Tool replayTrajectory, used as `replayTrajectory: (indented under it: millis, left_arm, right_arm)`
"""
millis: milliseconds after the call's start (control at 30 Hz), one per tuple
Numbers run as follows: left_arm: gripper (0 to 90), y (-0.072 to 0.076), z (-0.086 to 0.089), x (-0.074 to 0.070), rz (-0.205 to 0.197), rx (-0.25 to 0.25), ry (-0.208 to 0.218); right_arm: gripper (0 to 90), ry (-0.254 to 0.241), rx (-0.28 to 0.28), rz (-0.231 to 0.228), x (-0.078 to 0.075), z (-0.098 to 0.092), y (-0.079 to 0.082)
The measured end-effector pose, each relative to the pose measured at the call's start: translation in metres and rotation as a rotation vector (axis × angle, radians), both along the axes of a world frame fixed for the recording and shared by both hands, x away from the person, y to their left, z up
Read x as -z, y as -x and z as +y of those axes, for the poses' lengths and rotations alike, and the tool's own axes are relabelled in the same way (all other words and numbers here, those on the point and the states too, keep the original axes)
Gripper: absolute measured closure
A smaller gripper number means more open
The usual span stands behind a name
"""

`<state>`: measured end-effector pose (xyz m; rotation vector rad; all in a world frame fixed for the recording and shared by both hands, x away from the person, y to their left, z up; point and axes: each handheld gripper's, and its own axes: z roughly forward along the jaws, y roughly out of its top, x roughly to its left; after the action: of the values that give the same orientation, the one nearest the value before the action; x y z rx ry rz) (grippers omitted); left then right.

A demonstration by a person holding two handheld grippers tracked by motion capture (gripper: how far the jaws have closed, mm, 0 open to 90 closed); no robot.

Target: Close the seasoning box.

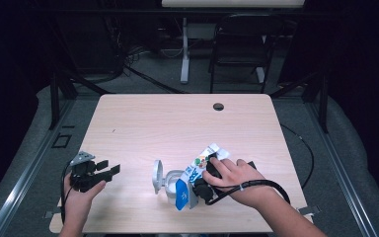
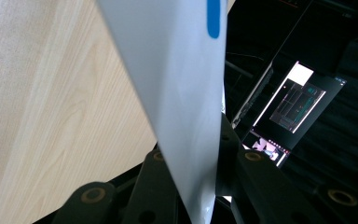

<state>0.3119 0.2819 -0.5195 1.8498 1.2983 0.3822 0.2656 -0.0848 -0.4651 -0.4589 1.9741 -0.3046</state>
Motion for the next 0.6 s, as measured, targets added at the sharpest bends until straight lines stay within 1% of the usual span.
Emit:
replayTrajectory:
  millis: [33, 200, 267, 600]
  left_arm:
    - [43.1, 0.0001, 0.0000, -0.0001, 0.000, 0.000, 0.000]
    - [43.1, 0.0001, 0.0000, -0.0001, 0.000, -0.001, 0.001]
    - [43.1, 0.0001, 0.0002, -0.0003, 0.001, 0.001, 0.001]
    - [43.1, -0.0001, 0.0008, -0.0002, 0.004, 0.003, -0.002]
  right_arm:
    - [82.9, -0.005, -0.002, 0.001, 0.0000, -0.0001, -0.0001]
    - [84.5, 0.001, -0.001, -0.010, -0.0008, 0.0009, 0.0007]
    - [85.1, -0.007, -0.001, -0.005, -0.0011, 0.0010, 0.0003]
    - [85.8, -0.013, 0.012, -0.010, -0.0023, 0.0021, -0.0007]
